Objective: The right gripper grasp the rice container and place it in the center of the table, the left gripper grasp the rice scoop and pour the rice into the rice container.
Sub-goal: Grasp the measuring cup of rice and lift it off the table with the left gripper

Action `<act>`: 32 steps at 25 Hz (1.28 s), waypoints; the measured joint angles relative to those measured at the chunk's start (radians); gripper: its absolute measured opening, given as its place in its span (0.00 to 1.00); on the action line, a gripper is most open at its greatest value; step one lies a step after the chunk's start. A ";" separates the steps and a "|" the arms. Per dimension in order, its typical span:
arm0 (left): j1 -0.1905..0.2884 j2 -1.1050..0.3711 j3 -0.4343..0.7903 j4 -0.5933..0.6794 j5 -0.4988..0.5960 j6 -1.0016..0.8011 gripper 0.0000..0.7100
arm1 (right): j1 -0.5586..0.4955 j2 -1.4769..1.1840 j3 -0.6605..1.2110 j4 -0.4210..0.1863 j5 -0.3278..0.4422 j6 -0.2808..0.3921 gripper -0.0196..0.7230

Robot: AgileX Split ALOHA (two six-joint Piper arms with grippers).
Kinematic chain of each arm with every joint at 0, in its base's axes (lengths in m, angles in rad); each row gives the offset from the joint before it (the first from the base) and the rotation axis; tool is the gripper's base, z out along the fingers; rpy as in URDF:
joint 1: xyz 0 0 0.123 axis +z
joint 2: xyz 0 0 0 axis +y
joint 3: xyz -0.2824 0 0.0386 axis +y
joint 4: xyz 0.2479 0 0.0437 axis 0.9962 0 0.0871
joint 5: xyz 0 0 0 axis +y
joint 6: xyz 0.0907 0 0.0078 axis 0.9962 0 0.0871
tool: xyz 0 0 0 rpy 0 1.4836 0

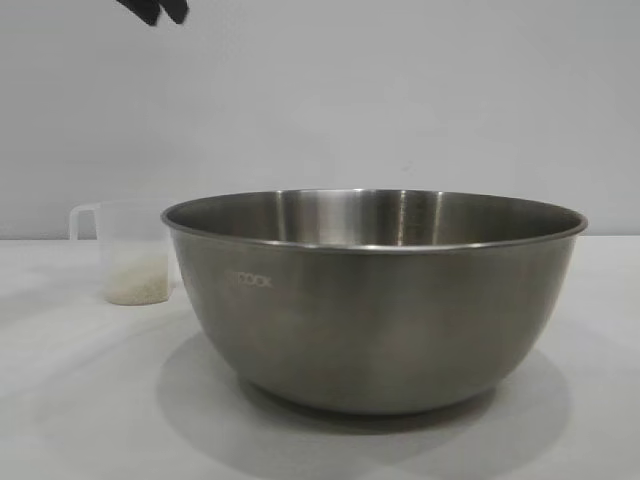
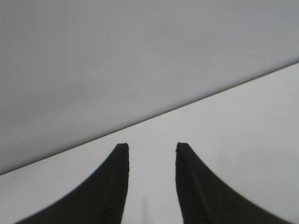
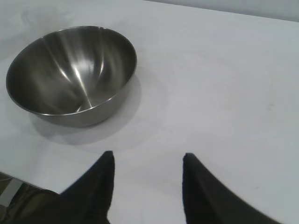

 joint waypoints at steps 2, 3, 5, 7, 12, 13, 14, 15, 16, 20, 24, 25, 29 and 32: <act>0.000 -0.074 0.161 0.028 -0.152 0.005 0.29 | 0.000 0.000 0.000 0.000 0.000 0.000 0.41; 0.000 -0.107 0.247 0.037 -0.234 0.006 0.29 | 0.000 0.000 0.000 0.000 0.000 0.000 0.41; 0.000 -0.145 0.393 0.052 -0.391 0.006 0.29 | 0.000 0.000 0.000 0.000 0.000 0.000 0.41; 0.000 -0.154 0.532 0.056 -0.519 0.006 0.29 | 0.000 0.000 0.000 0.000 0.000 0.000 0.41; 0.000 -0.102 0.766 0.059 -0.855 0.005 0.29 | 0.000 0.000 0.000 -0.002 0.000 0.000 0.41; 0.000 -0.085 0.798 0.059 -0.908 0.000 0.29 | 0.000 0.000 0.000 -0.002 0.000 0.000 0.41; 0.000 -0.066 0.823 0.059 -0.956 -0.010 0.29 | 0.000 0.000 0.000 -0.002 0.000 0.000 0.41; 0.000 -0.046 0.840 0.059 -0.985 -0.026 0.29 | 0.000 0.000 0.000 -0.002 0.000 0.000 0.41; 0.000 -0.028 0.857 0.059 -1.003 -0.041 0.29 | 0.000 0.000 0.000 -0.002 0.000 0.000 0.41; 0.000 0.065 0.876 0.059 -1.064 -0.065 0.29 | 0.000 0.000 0.000 -0.002 0.000 0.000 0.41; 0.000 0.172 0.876 0.068 -1.128 -0.071 0.29 | 0.000 0.000 0.000 -0.002 0.000 0.000 0.41; 0.000 0.199 0.876 0.075 -1.133 -0.071 0.29 | 0.000 0.000 0.000 -0.002 0.000 0.000 0.41; 0.000 0.288 0.876 0.084 -1.180 -0.073 0.29 | 0.000 0.000 0.000 -0.002 0.001 0.000 0.41; 0.000 0.342 0.866 0.084 -1.187 -0.073 0.29 | 0.000 0.000 0.000 -0.002 0.001 0.000 0.41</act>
